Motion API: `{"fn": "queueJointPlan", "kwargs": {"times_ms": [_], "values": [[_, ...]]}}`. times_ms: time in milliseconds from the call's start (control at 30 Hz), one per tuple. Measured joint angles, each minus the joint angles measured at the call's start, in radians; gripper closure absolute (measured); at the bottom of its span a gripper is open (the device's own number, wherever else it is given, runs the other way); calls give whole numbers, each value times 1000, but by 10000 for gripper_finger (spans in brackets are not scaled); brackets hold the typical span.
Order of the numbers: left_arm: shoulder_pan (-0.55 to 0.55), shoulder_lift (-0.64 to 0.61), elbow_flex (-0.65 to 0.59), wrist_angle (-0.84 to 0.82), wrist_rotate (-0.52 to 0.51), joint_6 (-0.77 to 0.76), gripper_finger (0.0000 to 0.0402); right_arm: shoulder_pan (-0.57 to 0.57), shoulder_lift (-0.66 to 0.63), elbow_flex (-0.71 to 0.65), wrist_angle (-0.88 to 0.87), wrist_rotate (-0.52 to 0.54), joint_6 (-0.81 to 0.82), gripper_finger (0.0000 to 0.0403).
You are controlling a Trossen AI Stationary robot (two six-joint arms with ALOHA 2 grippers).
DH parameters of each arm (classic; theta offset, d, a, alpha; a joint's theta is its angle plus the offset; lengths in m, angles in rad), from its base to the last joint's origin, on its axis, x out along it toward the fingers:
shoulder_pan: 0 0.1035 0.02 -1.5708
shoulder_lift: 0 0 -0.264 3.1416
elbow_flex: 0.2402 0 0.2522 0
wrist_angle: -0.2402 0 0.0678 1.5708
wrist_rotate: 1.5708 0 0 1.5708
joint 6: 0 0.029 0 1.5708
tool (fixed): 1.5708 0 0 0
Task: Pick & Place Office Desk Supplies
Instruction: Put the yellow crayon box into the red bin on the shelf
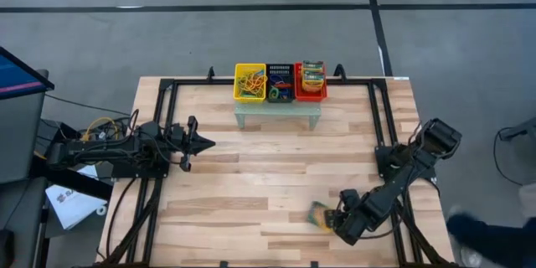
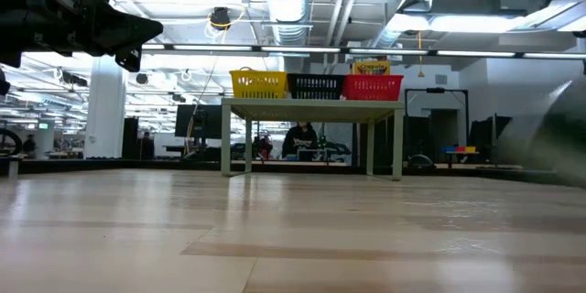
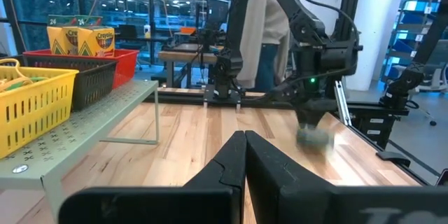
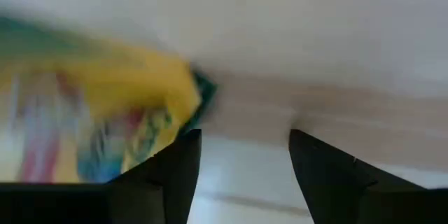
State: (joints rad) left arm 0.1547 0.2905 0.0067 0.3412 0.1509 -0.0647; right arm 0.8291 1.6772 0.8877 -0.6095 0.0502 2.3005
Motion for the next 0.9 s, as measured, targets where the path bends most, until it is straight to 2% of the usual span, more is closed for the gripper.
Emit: {"fn": "queueJointPlan", "kwargs": {"times_ms": [233,900], "values": [[0,0,0,9,0,0,402,23,-10,43,-25,52,9,205],[0,1,0,27,0,0,402,1,56,62,34,79,16,214]]}}
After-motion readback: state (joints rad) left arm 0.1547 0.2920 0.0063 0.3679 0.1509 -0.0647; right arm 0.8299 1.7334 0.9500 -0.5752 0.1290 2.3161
